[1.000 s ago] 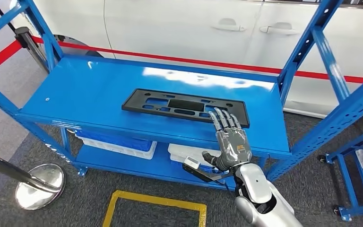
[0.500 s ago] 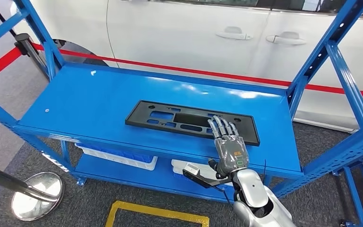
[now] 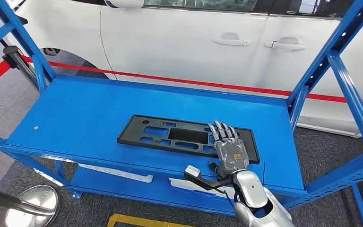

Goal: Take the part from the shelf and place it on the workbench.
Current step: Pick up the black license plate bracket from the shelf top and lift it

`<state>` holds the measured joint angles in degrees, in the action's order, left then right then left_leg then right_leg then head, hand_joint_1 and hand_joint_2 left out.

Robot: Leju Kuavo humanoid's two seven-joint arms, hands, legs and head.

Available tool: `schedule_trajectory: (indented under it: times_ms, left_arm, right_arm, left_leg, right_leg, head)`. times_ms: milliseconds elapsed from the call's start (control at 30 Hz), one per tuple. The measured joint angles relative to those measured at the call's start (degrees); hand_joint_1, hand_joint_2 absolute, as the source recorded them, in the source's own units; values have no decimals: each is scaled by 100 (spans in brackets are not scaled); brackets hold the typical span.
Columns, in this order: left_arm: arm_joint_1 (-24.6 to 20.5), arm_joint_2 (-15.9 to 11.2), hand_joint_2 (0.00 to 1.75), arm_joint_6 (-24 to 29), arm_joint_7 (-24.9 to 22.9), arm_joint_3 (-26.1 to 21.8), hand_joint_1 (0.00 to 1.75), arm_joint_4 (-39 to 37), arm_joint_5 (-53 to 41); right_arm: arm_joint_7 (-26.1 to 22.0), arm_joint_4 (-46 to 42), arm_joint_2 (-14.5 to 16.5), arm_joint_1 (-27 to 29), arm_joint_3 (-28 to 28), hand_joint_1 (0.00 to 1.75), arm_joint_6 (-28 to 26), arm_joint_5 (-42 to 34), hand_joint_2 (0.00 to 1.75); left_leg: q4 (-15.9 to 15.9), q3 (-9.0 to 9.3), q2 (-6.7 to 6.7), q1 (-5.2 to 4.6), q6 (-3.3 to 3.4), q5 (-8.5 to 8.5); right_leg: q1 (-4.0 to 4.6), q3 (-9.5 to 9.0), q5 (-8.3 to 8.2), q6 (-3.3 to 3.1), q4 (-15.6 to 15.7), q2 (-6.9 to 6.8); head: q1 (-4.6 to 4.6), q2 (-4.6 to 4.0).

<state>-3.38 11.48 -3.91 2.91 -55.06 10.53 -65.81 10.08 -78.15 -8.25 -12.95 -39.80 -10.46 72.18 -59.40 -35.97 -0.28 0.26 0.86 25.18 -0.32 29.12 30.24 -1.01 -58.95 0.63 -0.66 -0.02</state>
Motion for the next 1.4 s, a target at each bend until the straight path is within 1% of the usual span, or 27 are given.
schedule_trajectory:
  times_ms: [67, 133, 200, 267, 300, 333, 400, 433, 467, 500, 533, 600, 667, 767, 800, 833, 900, 933, 967, 1000, 1033, 1067, 1100, 1167, 1200, 1333, 1400]
  left_arm:
    - [-8, 2, 0, -1, 1, 0, 0, -1, 0]
    - [-8, 4, 0, -1, -1, -2, 0, -2, -1]
    - [-16, 4, 0, -1, -1, -4, 0, -2, -1]
    - [-23, 4, 0, -1, -1, -3, 0, -2, -1]
    - [-22, 4, 0, -1, -1, -3, 0, -2, -1]
    - [-19, 4, 0, -1, -1, -3, 0, -2, -1]
    - [-9, 7, 0, -1, -2, -5, 0, -3, -1]
    - [-8, 11, 0, -1, -3, -6, 0, -5, -1]
    - [-11, 14, 0, -1, -3, -6, 0, -8, -1]
    - [-16, 17, 0, -2, -3, -6, 0, -11, -1]
    - [-24, 19, 0, -2, -3, -6, 0, -14, -1]
    - [-34, 18, 0, -2, -3, -6, 0, -15, -1]
    - [-41, 17, 0, -1, -3, -6, 0, -15, -1]
    - [-44, 17, 0, -1, -3, -5, 0, -15, -1]
    - [-39, 16, 0, -1, -3, -5, 0, -15, -1]
    - [-32, 15, 0, -1, -3, -5, 0, -15, -1]
    - [-15, 11, 0, -1, -3, -7, 0, -15, -1]
    - [-8, 9, 0, -1, -3, -7, 0, -16, -1]
    - [-13, 8, 0, 0, 0, -7, 0, -16, -1]
    - [-18, 7, 0, 2, 4, -6, 0, -17, -2]
    - [-21, 6, 0, 7, 7, -6, 0, -17, -3]
    - [-29, 7, 0, 12, 10, -6, 0, -17, -8]
    - [-23, 7, 0, 18, 8, -7, 0, -17, -13]
    - [-28, 8, 0, 29, 15, -8, 0, -17, -20]
    - [-38, 8, 0, 32, 23, -8, 0, -17, -19]
    - [-69, 9, 175, 18, 87, -7, 0, -17, 0]
    - [-68, 8, 175, -9, 101, -13, 0, -17, 21]
  right_arm:
    - [0, 21, 13, -3, -2, 0, -1, -9, 175]
    - [1, 38, 20, -9, -2, 0, -1, -9, 175]
    - [2, 67, 21, -9, -2, 0, 1, -9, 175]
    - [2, 107, 22, 4, -9, 0, 2, -9, 175]
    - [1, 128, 22, 11, -13, 0, 2, -9, 175]
    - [1, 144, 23, 14, -15, 0, 2, -9, 175]
    - [1, 167, 23, 16, -16, 0, 2, -9, 175]
    - [2, 178, 23, 15, -16, 0, 2, -9, 175]
    - [2, 185, 26, 14, -16, 0, 3, -9, 175]
    - [1, 191, 31, 15, -18, 0, 3, -9, 175]
    - [1, 198, 37, 16, -19, 0, 4, -9, 175]
    - [1, 200, 55, 19, -18, 0, 4, -9, 175]
    - [2, 201, 68, 8, -15, 0, 4, -9, 175]
    - [-2, 211, 83, 11, -21, 0, 4, -9, 175]
    - [-3, 217, 86, 17, -24, 0, 4, -9, 175]
    - [-2, 223, 90, 20, -24, 0, 4, -9, 175]
    - [-7, 230, 99, 21, -24, 0, 9, -10, 175]
    - [-16, 236, 104, 19, -24, 0, 20, -10, 175]
    - [-35, 244, 109, 15, -25, 0, 41, -11, 175]
    - [-63, 254, 114, 11, -28, 0, 62, -11, 175]
    - [-95, 264, 122, 4, -39, 1, 82, -11, 175]
    - [-128, 270, 136, -8, -59, 34, 99, -9, 175]
    - [-157, 279, 154, -18, -86, 78, 108, -3, 175]
    - [-192, 319, 196, -50, -175, 164, 136, 16, 175]
    - [-198, 349, 220, -59, -225, 175, 158, 26, 175]
    - [-160, 448, 336, -50, -400, 175, 213, 51, 175]
    - [-122, 476, 358, -11, -438, 175, 188, 52, 175]
  left_leg:
    - [34, 56, -5, 2, 77, -9]
    - [99, 159, -4, 18, 140, 10]
    - [138, 250, -3, 22, 195, 59]
    - [140, 332, -9, 18, 217, 136]
    - [139, 390, -14, 16, 216, 184]
    - [139, 459, -19, 13, 211, 234]
    - [145, 601, -22, 7, 189, 343]
    - [146, 662, -24, -1, 167, 394]
    - [153, 695, -24, -7, 137, 441]
    - [146, 732, -22, -12, 105, 464]
    - [136, 767, -21, -21, 69, 469]
    - [52, 798, -11, -24, 17, 499]
    - [-296, 629, -6, -12, -27, 647]
    - [-1225, -10, -5, 21, -103, 1011]
    - [-1354, -167, -4, 34, -124, 1018]
    - [-1292, -231, -3, 46, -137, 905]
    - [-666, -119, 3, 66, -138, 368]
    - [-350, -40, 6, 56, -126, 170]
    - [-113, 26, 10, 41, -96, 53]
    - [1, 54, 10, 24, -58, 9]
    - [13, 65, 7, 5, -21, 37]
    - [38, 91, 5, 4, 15, 17]
    - [56, 118, 4, 5, 33, -8]
    - [96, 190, 1, 21, 40, -3]
    - [107, 214, -6, 25, 37, 3]
    - [115, 224, -28, 11, 54, 44]
    - [114, 224, -23, -5, 68, 55]
  right_leg:
    - [1, -5, 28, 66, -39, -2]
    - [-11, 119, 63, 117, -308, -14]
    - [-27, 496, 246, 163, -927, -29]
    - [-39, 939, 472, 192, -1498, -32]
    - [-42, 1071, 468, 197, -1574, -32]
    - [-42, 1108, 339, 192, -1460, -32]
    - [-22, 960, -201, 129, -778, -35]
    - [1, 872, -370, 87, -458, -40]
    - [26, 795, -472, 42, -236, -42]
    - [48, 756, -498, 1, -129, -41]
    - [59, 723, -453, -28, -112, -38]
    - [28, 604, -488, -89, -29, -28]
    - [-6, 480, -457, -143, 29, -29]
    - [-4, 381, -359, -171, 34, -31]
    - [-5, 338, -316, -165, 32, -27]
    - [-9, 285, -271, -156, 29, -21]
    - [-21, 155, -167, -120, 23, -11]
    - [-22, 101, -121, -92, 19, -9]
    - [-20, 73, -83, -58, 17, -10]
    - [-14, 62, -54, -24, 18, -12]
    - [-8, 53, -39, 6, 24, -13]
    - [-5, 37, -27, 34, 40, -12]
    - [-7, 6, -14, 55, 49, -13]
    - [-1, -49, -30, 53, 73, -6]
    - [2, -67, -37, 38, 80, -8]
    - [6, -122, 1, -57, 167, -29]
    - [-1, -136, 23, -90, 200, -35]
  head:
    - [-3, 0]
    - [1, 0]
    - [5, 0]
    - [6, 0]
    - [6, 0]
    - [6, 0]
    - [8, 0]
    - [5, 0]
    - [7, 0]
    - [10, 0]
    - [11, 0]
    - [16, 0]
    - [2, 0]
    - [-12, 0]
    - [-13, 0]
    - [-13, 0]
    - [-13, 0]
    - [-11, 0]
    - [-13, 0]
    - [-11, 0]
    - [-12, 0]
    - [-14, 0]
    - [-11, 0]
    - [0, 0]
    - [8, 0]
    - [17, 0]
    - [16, 0]
